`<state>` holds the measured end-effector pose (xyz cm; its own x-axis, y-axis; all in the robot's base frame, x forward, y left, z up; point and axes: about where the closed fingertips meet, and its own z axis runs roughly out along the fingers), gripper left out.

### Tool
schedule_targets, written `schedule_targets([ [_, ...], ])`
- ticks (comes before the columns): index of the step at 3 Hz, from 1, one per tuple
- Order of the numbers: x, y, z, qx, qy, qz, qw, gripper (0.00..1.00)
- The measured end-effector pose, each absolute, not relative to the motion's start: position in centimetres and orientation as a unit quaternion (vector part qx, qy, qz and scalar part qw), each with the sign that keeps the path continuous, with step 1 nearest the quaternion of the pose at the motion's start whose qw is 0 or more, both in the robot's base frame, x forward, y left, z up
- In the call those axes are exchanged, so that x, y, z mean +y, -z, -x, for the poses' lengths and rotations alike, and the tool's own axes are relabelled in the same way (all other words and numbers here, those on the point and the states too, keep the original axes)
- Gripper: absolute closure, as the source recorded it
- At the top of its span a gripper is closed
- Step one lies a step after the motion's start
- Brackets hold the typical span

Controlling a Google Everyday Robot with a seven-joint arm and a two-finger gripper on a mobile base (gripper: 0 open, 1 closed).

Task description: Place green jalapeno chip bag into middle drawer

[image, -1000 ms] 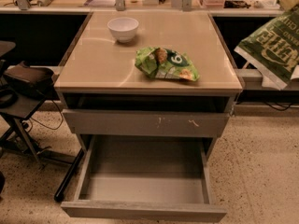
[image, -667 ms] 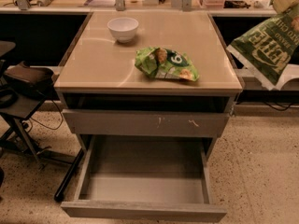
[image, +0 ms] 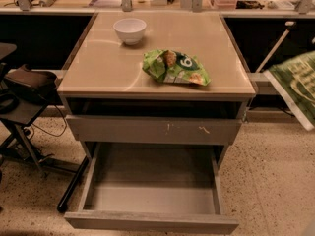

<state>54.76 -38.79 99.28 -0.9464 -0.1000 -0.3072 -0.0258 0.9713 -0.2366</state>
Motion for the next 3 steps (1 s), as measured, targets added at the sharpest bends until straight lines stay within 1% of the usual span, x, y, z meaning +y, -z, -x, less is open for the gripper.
schedule_targets([
  [1,-39.6,-93.8,-49.2,0.994,0.014,-0.087,0.061,1.0],
  [2,-40.3,-93.3,-47.2,0.989,-0.03,-0.133,0.057,1.0],
  [3,-41.1,-90.6,-47.9,0.988,-0.026,-0.146,0.041,1.0],
])
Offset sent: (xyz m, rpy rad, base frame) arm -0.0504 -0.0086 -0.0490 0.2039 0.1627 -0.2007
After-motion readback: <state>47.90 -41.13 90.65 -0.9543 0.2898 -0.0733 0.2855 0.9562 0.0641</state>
